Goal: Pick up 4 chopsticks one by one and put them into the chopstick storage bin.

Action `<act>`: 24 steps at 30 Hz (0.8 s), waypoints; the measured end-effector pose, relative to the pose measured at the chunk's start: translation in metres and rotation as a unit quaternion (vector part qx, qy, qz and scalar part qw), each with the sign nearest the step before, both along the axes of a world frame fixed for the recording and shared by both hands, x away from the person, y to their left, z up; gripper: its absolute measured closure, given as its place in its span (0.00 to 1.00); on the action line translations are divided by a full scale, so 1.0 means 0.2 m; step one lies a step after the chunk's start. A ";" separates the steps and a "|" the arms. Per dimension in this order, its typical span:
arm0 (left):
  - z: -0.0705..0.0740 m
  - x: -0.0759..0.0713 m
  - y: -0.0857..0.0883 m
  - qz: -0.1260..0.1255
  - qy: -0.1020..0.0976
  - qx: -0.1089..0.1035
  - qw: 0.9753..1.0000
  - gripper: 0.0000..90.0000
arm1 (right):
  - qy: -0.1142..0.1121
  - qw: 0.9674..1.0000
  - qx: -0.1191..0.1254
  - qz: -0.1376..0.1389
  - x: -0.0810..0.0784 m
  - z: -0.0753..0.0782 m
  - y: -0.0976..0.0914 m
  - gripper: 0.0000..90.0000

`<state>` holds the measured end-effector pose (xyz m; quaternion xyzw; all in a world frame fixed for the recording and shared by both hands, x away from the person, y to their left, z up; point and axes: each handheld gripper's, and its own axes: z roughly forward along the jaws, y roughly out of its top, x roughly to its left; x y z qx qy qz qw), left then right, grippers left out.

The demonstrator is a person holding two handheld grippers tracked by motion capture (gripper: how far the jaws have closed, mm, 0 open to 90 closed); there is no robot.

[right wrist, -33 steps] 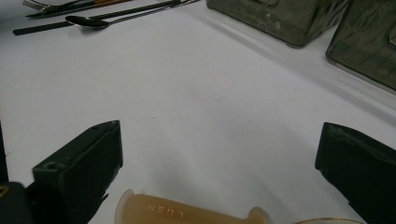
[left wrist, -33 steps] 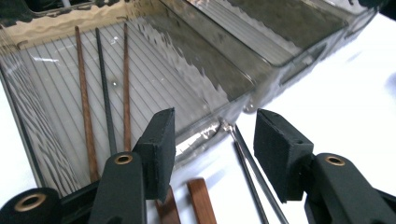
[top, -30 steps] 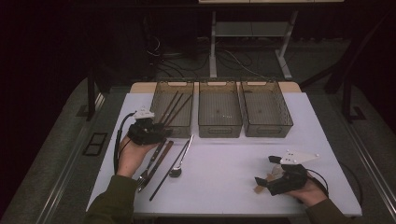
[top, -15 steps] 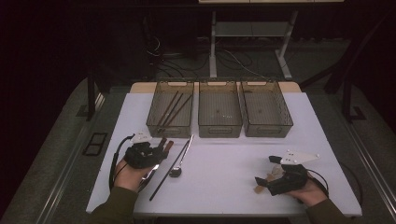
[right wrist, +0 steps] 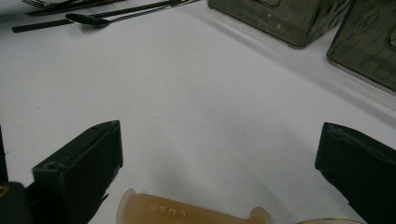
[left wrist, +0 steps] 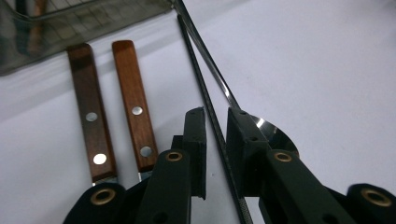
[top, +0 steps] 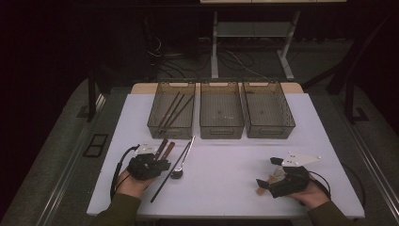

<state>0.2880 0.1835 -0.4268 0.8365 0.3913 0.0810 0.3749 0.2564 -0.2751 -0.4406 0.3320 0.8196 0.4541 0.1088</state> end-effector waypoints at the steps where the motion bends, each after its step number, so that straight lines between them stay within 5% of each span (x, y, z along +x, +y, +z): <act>1: -0.01 0.00 0.00 -0.003 0.002 0.003 1.000 0.86 | 0.000 1.000 0.000 0.000 0.00 0.00 0.00 0.01; 24: -0.06 0.02 -0.06 -0.020 0.025 0.022 0.999 0.88 | 0.001 1.000 -0.001 0.000 0.00 0.00 0.00 0.01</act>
